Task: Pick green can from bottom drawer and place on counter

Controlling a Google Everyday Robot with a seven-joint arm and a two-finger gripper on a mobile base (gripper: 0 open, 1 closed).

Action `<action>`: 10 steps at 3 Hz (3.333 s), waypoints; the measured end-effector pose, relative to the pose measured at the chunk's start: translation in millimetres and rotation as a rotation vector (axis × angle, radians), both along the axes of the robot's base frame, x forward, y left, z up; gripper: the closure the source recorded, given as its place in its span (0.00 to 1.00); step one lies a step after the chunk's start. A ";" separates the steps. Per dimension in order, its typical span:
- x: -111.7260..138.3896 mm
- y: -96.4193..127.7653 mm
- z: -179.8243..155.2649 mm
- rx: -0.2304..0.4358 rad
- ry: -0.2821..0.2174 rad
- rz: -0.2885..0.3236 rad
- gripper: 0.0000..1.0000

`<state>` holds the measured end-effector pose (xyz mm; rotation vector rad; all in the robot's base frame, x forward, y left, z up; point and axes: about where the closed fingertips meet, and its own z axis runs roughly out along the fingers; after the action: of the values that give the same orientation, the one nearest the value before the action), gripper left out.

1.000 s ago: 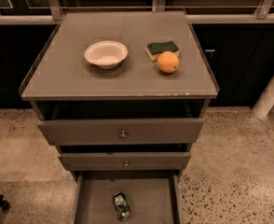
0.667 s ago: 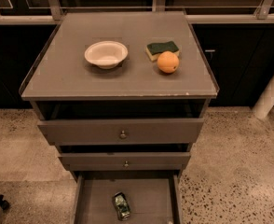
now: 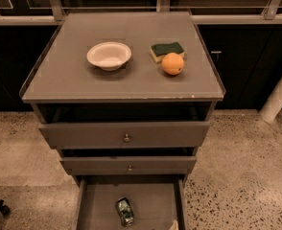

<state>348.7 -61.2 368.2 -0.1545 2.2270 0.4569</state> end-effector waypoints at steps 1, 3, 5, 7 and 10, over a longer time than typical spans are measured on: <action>23.1 -10.7 -14.1 -0.045 -0.055 -0.014 0.00; 117.5 -5.8 -35.6 -0.189 -0.167 0.105 0.00; 114.7 17.0 -52.3 -0.145 -0.146 0.095 0.00; 104.9 101.4 -79.8 -0.099 -0.128 0.266 0.00; 141.6 147.8 -128.9 -0.069 -0.071 0.331 0.00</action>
Offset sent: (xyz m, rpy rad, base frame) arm 0.1336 -0.0194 -0.0276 -0.2306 -0.2616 0.0902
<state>490.3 86.6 239.4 -0.5732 2.1536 0.5421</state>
